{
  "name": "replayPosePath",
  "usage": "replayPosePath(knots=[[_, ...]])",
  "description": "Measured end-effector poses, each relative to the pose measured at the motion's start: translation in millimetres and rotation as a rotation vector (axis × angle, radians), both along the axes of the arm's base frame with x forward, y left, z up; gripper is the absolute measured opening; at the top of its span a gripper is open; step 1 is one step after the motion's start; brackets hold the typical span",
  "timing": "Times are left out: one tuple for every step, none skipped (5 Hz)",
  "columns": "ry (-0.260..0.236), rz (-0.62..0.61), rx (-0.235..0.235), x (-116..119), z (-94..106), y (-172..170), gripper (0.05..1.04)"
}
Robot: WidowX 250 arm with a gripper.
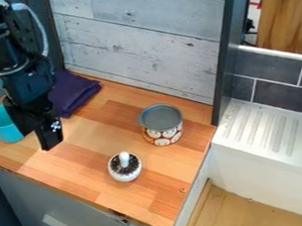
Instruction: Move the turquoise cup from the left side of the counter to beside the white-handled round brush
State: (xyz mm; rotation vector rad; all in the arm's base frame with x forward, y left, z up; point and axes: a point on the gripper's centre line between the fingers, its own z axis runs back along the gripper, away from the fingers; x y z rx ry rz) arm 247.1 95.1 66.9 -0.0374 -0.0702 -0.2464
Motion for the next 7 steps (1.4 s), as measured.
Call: replayPosePath(knots=[[0.018, 0.000, -0.008, -2, -5.1, -1, 1.009], [0.000, 0.005, -0.029, 1, 1.3, 8, 1.009], [-0.029, 0.052, -0.015, 3, 10.3, 28, 1.009], [-0.038, 0.042, 0.045, 6, 17.2, 41, 1.009], [-0.016, 0.079, 0.082, 6, 16.4, 63, 1.009], [0.025, 0.108, 0.082, 11, 2.6, 83, 1.009], [0.031, 0.111, 0.059, 13, -8.4, 98, 1.009]])
